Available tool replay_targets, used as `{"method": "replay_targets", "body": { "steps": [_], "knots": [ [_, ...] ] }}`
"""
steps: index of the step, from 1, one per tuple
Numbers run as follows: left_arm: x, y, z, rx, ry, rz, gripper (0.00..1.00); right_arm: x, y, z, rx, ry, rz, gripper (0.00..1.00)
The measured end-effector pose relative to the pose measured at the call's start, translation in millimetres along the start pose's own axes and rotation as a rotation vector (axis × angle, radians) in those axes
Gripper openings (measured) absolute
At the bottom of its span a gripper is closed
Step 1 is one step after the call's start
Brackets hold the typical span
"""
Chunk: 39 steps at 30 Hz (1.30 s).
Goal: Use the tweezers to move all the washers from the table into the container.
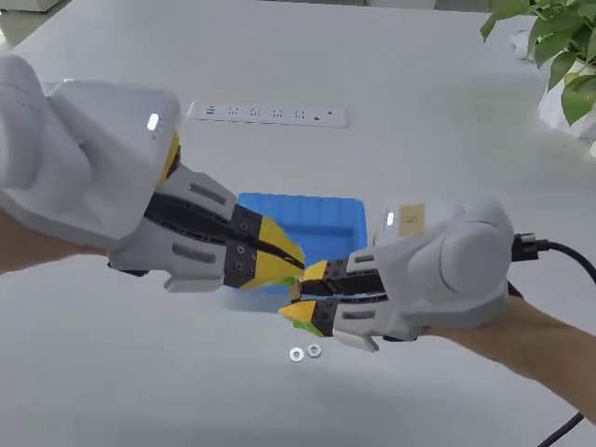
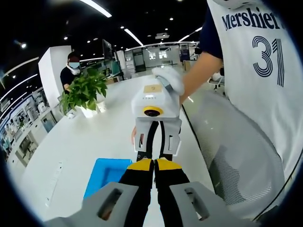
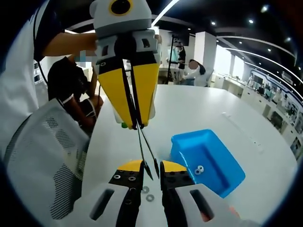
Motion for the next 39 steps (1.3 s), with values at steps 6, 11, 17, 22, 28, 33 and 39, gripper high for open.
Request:
{"method": "replay_targets", "body": {
  "steps": [6,11,17,22,28,33,39],
  "knots": [
    [-17.6,-5.5,-9.7,0.001,0.039,-0.010,0.05,16.1,-4.5,-12.7,0.022,-0.013,0.033,0.15],
    [-21.6,-9.9,-17.0,-0.001,0.064,-0.007,0.05,21.0,-8.0,-21.5,0.041,-0.029,0.046,0.15],
    [-19.6,-15.6,-26.1,-0.001,0.088,0.003,0.05,18.9,-10.4,-28.5,0.052,-0.052,0.046,0.15],
    [-17.3,-17.6,-30.7,0.006,0.098,0.002,0.05,17.4,-13.1,-31.6,0.059,-0.063,0.046,0.15],
    [-14.8,-19.8,-36.2,0.016,0.108,-0.002,0.05,15.1,-18.0,-33.8,0.065,-0.062,0.049,0.15],
    [-15.3,-25.3,-41.2,0.014,0.120,0.000,0.05,15.1,-19.1,-38.3,0.078,-0.069,0.055,0.15],
    [-15.0,-29.2,-42.5,0.016,0.124,-0.002,0.05,13.4,-19.1,-40.2,0.071,-0.091,0.052,0.15]
  ]
}}
Point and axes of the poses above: the centre of the closed fingertips' face, and the gripper's own axes: y roughly backward along the fingers, x roughly to its left, z roughly out of its top, the point moved 5 cm from there along y, roughly backward along the fingers
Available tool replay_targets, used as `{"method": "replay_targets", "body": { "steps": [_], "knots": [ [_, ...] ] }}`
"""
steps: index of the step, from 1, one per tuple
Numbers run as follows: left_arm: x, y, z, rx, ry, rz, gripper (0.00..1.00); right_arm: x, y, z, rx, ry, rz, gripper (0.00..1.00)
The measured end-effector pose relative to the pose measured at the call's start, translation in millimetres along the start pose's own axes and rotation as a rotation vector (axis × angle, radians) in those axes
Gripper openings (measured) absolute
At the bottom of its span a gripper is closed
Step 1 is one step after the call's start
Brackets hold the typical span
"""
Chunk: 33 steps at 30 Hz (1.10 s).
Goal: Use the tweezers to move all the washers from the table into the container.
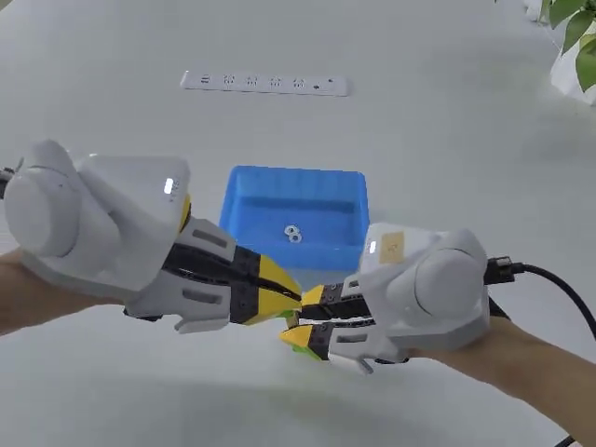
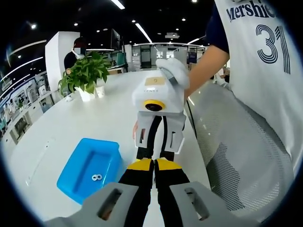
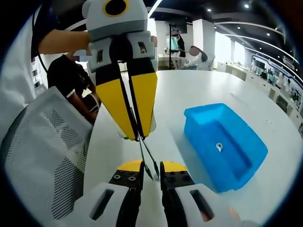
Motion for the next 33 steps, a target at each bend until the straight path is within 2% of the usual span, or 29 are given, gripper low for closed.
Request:
{"method": "replay_targets", "body": {
  "steps": [12,33],
  "knots": [
    [0.2,1.1,-1.0,0.007,0.003,0.008,0.05,-0.4,-2.2,1.9,-0.004,0.001,0.002,0.15],
    [1.6,0.2,-0.7,0.018,-0.001,-0.009,0.05,-0.3,-6.1,-2.4,0.009,-0.001,0.021,0.13]
  ]
}}
Point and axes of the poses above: the centre of the closed fingertips' face, and the gripper's own axes: y roughly backward along the fingers, x roughly to its left, z roughly out of its top, the point moved 5 cm from there along y, roughly backward along the fingers
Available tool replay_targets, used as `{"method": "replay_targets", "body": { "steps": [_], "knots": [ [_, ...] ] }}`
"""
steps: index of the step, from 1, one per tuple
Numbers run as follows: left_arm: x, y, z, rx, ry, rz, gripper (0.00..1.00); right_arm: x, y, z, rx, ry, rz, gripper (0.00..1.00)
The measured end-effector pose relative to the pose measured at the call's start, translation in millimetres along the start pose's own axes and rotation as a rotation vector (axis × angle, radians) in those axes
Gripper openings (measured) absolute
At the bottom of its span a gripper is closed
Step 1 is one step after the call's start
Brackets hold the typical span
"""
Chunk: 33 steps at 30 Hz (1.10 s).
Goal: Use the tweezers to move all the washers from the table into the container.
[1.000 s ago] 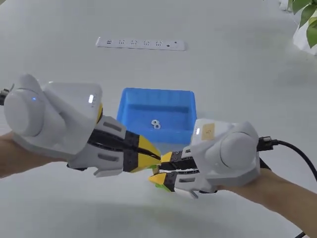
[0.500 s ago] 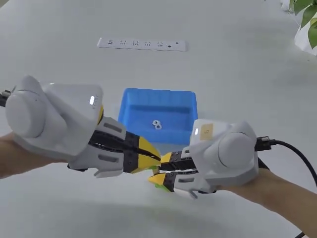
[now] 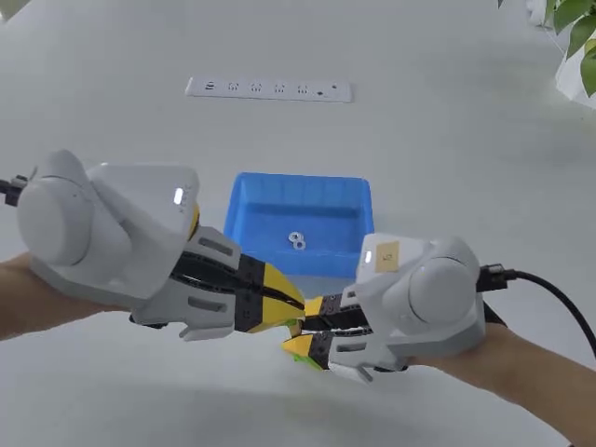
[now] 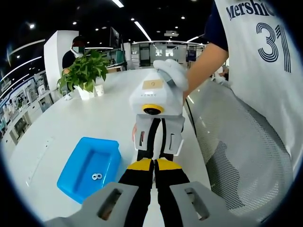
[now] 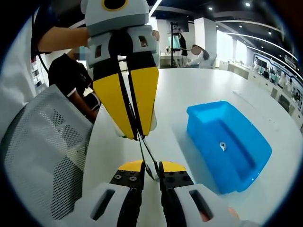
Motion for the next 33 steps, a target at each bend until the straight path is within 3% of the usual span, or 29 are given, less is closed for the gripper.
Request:
{"method": "replay_targets", "body": {
  "steps": [11,25,33],
  "knots": [
    [-1.4,1.5,1.8,0.025,-0.018,-0.009,0.05,2.1,1.8,2.1,0.009,0.021,-0.006,0.12],
    [2.7,20.4,28.6,0.020,-0.094,0.012,0.05,-2.6,18.1,30.5,-0.053,0.071,-0.036,0.12],
    [18.5,34.1,48.2,0.002,-0.160,0.051,0.05,-20.6,32.1,53.6,-0.082,0.119,-0.086,0.12]
  ]
}}
Point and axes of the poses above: the centre of the closed fingertips' face, and the gripper's own axes: y roughly backward along the fingers, x roughly to its left, z roughly out of its top, the point moved 5 cm from there along y, roughly backward along the fingers
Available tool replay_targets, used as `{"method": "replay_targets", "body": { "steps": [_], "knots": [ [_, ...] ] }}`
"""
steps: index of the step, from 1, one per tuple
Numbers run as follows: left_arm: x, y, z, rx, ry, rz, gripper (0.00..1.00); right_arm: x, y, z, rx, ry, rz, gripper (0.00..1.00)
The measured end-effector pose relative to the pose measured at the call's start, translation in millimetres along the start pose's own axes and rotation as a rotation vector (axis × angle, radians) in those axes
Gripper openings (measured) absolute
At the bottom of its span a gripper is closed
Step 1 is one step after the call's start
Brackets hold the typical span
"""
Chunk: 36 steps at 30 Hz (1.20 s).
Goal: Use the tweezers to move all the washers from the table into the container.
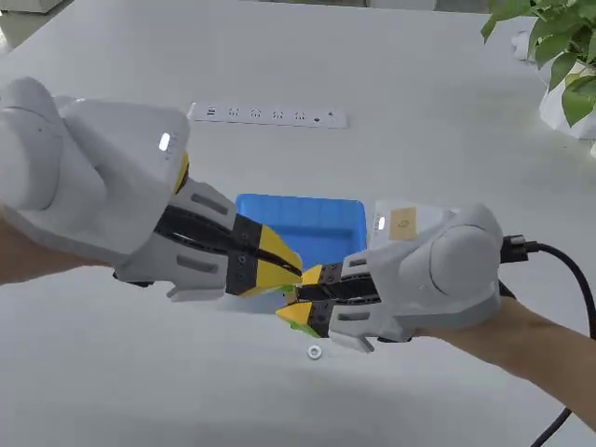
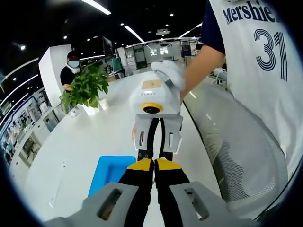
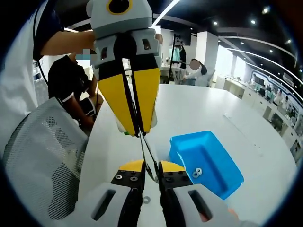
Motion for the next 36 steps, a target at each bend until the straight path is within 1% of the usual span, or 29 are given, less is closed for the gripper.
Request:
{"method": "replay_targets", "body": {
  "steps": [7,11,17,18,24,30,36],
  "knots": [
    [18.7,7.1,6.5,0.002,-0.035,0.024,0.05,-19.2,1.2,12.8,-0.022,0.018,-0.035,0.12],
    [27.4,7.0,6.5,0.004,-0.045,0.030,0.05,-27.9,-0.7,14.4,-0.036,0.013,-0.042,0.12],
    [40.6,3.3,-0.3,0.009,-0.043,0.038,0.05,-41.0,-5.2,11.4,-0.022,0.017,-0.052,0.12],
    [43.8,2.0,-1.2,0.003,-0.031,0.039,0.05,-44.2,-6.1,10.8,-0.021,0.017,-0.055,0.12],
    [56.1,-6.8,-7.7,0.005,-0.027,0.041,0.05,-59.3,-12.4,4.0,-0.006,0.011,-0.063,0.12],
    [63.7,-14.0,-20.5,0.023,-0.008,0.031,0.05,-65.9,-21.2,-5.7,0.017,0.000,-0.054,0.12],
    [73.4,-17.8,-33.5,0.026,0.018,0.030,0.05,-72.8,-28.3,-14.5,0.031,-0.022,-0.047,0.12]
  ]
}}
Point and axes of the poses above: the centre of the closed fingertips' face, and the gripper's own axes: y roughly backward along the fingers, x roughly to its left, z roughly out of its top, the point moved 5 cm from there along y, roughly backward along the fingers
